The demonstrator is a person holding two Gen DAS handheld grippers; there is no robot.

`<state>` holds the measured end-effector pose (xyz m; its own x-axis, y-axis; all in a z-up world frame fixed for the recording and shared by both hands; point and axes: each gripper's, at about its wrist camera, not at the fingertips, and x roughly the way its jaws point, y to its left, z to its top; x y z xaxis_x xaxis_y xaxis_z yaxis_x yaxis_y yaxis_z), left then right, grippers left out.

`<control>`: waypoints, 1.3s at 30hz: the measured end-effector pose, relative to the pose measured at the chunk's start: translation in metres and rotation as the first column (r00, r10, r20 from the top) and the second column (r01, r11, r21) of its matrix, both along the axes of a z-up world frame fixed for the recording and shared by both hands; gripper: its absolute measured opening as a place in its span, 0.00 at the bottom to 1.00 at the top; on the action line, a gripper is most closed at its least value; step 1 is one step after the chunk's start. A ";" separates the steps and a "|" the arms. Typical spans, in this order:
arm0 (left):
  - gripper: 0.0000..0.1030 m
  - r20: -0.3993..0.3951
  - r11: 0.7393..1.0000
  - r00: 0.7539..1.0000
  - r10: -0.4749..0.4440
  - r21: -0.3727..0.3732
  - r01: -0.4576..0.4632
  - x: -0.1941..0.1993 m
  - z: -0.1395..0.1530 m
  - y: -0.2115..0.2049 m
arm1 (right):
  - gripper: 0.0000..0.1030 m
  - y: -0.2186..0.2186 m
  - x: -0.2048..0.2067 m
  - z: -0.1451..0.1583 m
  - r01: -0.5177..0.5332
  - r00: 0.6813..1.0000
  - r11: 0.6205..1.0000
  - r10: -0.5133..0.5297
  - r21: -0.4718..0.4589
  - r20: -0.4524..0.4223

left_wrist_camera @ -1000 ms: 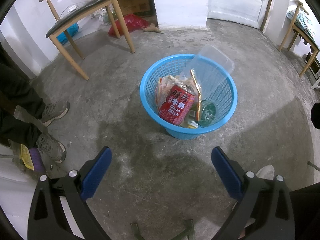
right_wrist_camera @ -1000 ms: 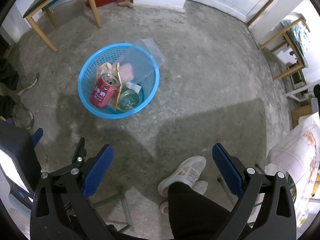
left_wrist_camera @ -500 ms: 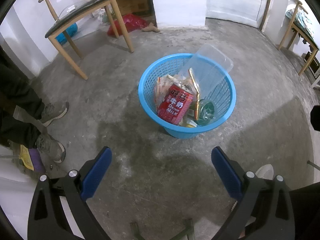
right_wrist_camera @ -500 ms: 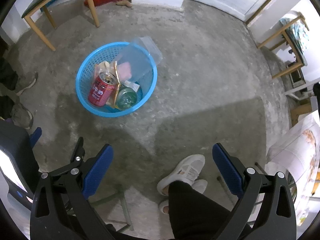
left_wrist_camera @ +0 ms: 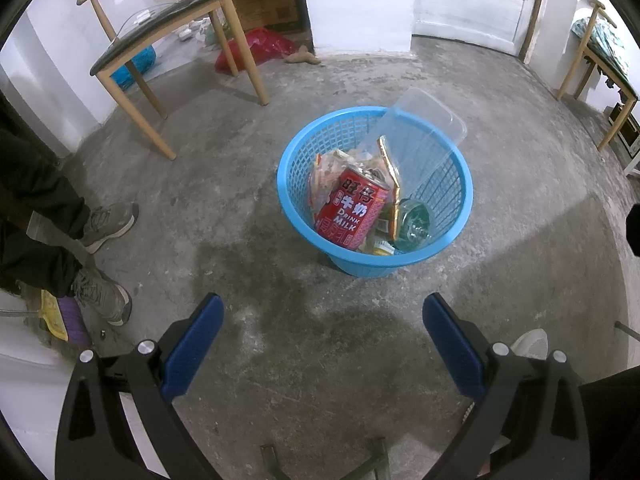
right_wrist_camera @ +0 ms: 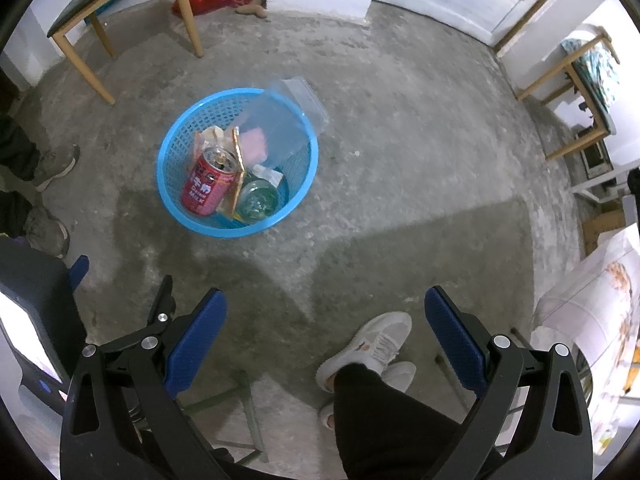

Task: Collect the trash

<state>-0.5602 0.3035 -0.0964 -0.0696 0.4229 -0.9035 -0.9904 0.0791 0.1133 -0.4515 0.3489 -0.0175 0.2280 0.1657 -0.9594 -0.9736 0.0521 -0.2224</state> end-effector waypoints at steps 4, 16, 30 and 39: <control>0.95 0.001 1.000 1.000 0.004 -0.004 -0.004 0.001 -0.001 0.000 | 0.92 0.003 -0.004 -0.002 -0.004 1.000 1.000 0.004 0.000 0.004; 0.95 0.007 1.000 1.000 0.007 -0.014 -0.007 -0.003 -0.003 0.001 | 0.92 0.002 -0.004 -0.003 0.000 1.000 1.000 0.000 0.002 0.001; 0.95 0.007 1.000 1.000 0.003 -0.015 -0.003 -0.003 -0.004 0.001 | 0.92 0.001 -0.002 -0.003 0.014 1.000 1.000 -0.014 -0.009 0.012; 0.95 0.008 1.000 1.000 0.006 -0.018 -0.006 -0.003 -0.004 0.001 | 0.92 0.001 0.001 -0.005 0.014 1.000 1.000 -0.014 -0.008 0.011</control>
